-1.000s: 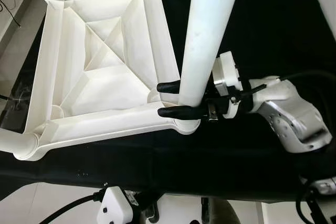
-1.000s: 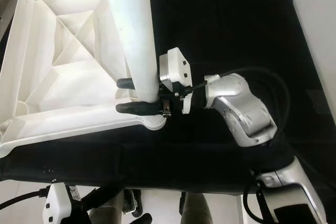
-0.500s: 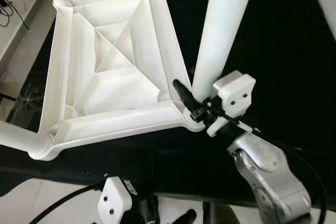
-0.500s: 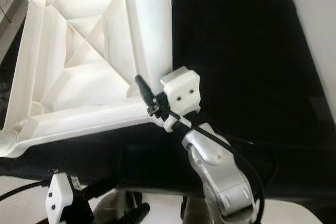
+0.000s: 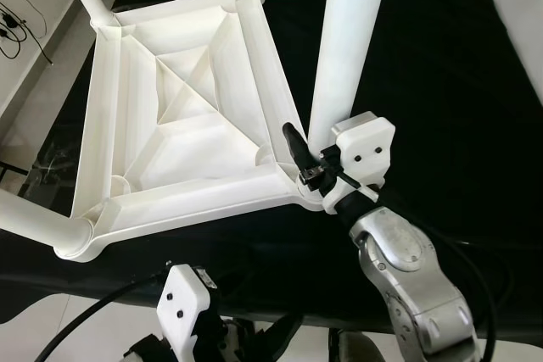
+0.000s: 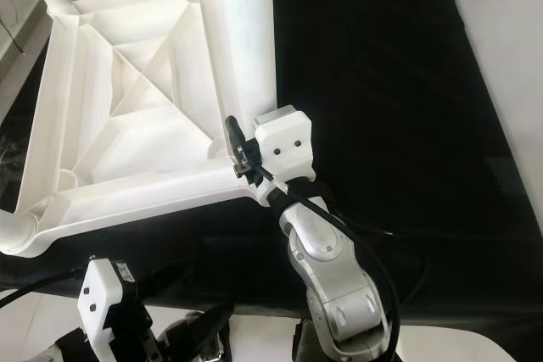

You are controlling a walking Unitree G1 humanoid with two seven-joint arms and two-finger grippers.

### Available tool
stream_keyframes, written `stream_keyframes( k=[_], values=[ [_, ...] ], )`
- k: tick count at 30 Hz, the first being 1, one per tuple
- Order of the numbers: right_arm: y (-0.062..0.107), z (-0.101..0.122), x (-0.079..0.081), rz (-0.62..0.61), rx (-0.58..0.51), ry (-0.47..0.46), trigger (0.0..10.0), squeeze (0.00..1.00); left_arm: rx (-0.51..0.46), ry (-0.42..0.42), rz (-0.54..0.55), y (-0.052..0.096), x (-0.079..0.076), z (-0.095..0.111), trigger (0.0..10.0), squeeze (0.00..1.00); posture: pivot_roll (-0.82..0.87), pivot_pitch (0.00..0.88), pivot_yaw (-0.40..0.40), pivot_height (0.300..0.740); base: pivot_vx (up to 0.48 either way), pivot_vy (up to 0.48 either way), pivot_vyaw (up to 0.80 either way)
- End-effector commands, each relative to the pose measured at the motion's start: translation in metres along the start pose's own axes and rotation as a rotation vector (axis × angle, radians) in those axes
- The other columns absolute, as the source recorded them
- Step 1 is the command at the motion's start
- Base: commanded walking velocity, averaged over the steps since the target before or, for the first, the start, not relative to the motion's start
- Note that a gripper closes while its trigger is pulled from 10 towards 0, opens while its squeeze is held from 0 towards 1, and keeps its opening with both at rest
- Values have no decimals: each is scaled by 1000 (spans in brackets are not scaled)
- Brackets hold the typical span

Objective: Building children table

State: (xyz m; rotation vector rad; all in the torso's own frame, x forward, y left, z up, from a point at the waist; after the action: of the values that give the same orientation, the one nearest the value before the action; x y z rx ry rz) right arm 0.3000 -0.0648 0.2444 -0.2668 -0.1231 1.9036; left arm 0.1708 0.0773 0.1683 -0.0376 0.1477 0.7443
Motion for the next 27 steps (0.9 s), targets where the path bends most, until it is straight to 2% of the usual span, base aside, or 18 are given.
stream_keyframes(
  k=[1,7,15,16,17,22,23,24,25,26,27],
  values=[
    [4,-40,-8,-64,184,-19,10000,0,12,17,8,2,1,-5,10000,0,61,290,88,740,0,0,0],
    [8,-42,-4,-91,186,-31,10000,0,10,14,4,1,4,-5,10000,0,56,282,93,740,0,0,0],
    [6,-41,6,-37,169,-63,10000,12,9,14,1,0,6,-7,10000,0,51,268,90,740,0,0,0],
    [6,-39,7,-19,154,-75,10000,1000,8,14,0,0,6,-7,10000,0,51,268,90,740,0,0,0],
    [6,-39,7,-19,154,-75,10000,1000,8,14,0,0,6,-7,10000,0,51,268,90,740,0,0,0],
    [0,3,25,247,-44,-209,10000,1000,5,14,-1,0,5,-8,10000,0,48,264,89,740,0,0,0],
    [0,3,25,247,-44,-209,10000,1000,5,14,-1,0,5,-8,10000,0,48,264,89,740,0,0,0],
    [-3,11,19,318,-85,-180,10000,1000,2,14,-1,-1,5,-7,10000,0,48,265,87,740,0,0,0],
    [-5,13,17,363,-96,-136,10000,576,0,14,-1,-1,5,-7,10000,0,46,266,83,740,0,0,0],
    [-5,13,17,363,-96,-136,10000,576,0,14,-1,-1,5,-7,10000,0,46,266,83,740,0,0,0],
    [-7,14,13,419,-103,-81,10000,424,-2,14,-1,-2,5,-7,10000,0,46,266,83,740,0,0,0]
  ],
)
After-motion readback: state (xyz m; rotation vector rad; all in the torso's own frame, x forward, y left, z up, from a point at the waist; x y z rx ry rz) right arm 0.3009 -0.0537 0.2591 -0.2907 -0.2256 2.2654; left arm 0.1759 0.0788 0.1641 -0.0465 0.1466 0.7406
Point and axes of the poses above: a point about 5 cm out from each wrist's last joint towards the gripper, its own y axis pointing back from the gripper into the wrist, its own z axis along the axis of the wrist's last joint, x = y × z, the point moved 5 cm from there along -y, pointing out of the wrist towards the gripper, and after that the axes turned 2 degrees about -y, right-handed, at the moved point
